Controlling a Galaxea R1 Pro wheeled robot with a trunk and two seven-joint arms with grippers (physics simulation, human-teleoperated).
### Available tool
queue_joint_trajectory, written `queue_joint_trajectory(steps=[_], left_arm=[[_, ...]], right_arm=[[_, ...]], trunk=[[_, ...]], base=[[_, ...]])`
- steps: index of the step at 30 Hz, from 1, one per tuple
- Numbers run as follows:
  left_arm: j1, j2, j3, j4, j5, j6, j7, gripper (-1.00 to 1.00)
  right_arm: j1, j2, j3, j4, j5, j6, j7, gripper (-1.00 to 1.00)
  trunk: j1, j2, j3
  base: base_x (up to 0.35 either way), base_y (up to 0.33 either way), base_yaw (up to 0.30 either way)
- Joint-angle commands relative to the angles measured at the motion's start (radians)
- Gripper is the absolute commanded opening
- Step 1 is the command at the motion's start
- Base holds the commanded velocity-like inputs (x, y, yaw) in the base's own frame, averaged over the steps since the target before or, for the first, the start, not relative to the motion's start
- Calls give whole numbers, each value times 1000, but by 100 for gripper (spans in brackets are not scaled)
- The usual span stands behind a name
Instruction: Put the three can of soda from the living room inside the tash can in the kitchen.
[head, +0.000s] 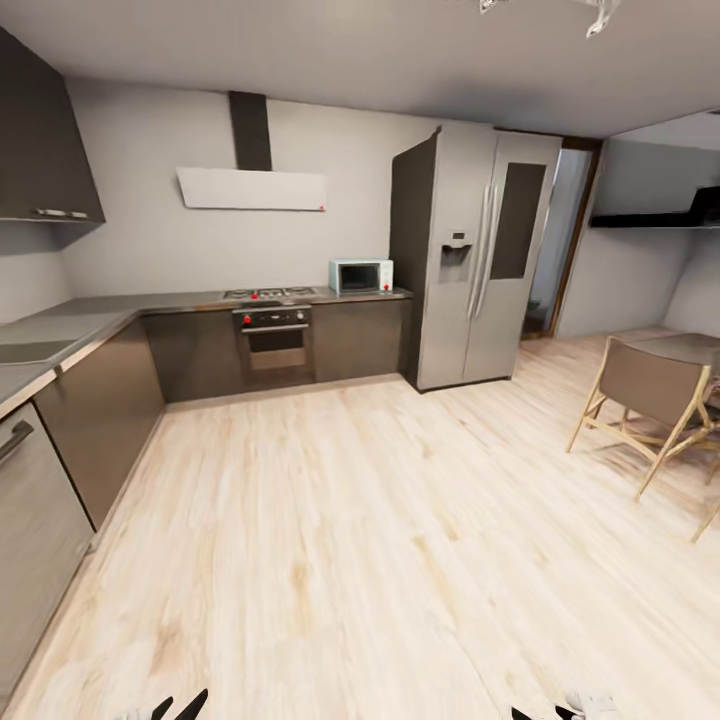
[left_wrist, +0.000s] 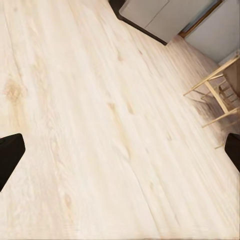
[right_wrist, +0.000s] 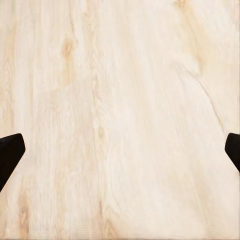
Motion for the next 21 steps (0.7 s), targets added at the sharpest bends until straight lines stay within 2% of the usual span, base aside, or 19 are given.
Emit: queue_joint_trajectory(steps=[1,21], left_arm=[[0,0,0,0,0,0,0,100],[0,0,0,0,0,0,0,100]], right_arm=[[0,0,0,0,0,0,0,100],[0,0,0,0,0,0,0,100]], trunk=[[0,0,0],[0,0,0]], base=[[0,0,-300],[0,0,-300]])
